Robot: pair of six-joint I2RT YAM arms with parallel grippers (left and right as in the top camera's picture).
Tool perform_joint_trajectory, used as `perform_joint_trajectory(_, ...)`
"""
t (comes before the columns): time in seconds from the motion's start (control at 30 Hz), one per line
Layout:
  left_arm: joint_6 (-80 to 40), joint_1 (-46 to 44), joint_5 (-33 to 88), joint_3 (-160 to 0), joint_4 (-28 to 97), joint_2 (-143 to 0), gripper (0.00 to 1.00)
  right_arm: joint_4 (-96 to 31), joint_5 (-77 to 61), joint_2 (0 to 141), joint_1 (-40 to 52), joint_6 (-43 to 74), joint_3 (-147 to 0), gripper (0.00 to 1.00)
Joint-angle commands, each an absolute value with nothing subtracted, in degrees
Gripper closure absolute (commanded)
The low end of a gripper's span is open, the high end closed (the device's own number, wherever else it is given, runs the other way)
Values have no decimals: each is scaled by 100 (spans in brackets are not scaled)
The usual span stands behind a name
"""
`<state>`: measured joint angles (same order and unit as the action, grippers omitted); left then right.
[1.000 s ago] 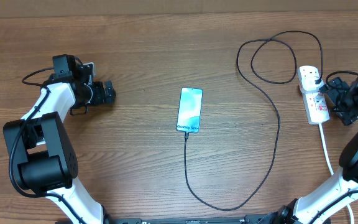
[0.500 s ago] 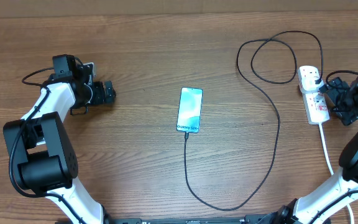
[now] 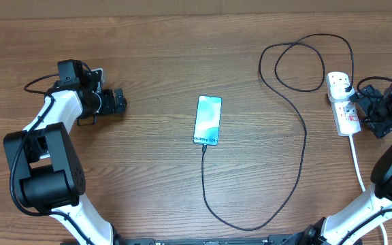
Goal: Plug charger to phone and switch on socket
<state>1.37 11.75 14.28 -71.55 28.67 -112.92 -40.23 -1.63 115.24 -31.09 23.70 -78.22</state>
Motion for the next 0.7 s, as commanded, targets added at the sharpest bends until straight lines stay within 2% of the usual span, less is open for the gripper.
perform_joint_trajectory(0.0,64,1188,1396,-7172,2864,-11163,1,-4254,-311,11590,-2923,2198,-7710,0)
perform_joint_trajectory(0.67,67,1188,1396,-7172,2864,-11163,0,-4211,-303,11590,-2921,2064,-7710,0)
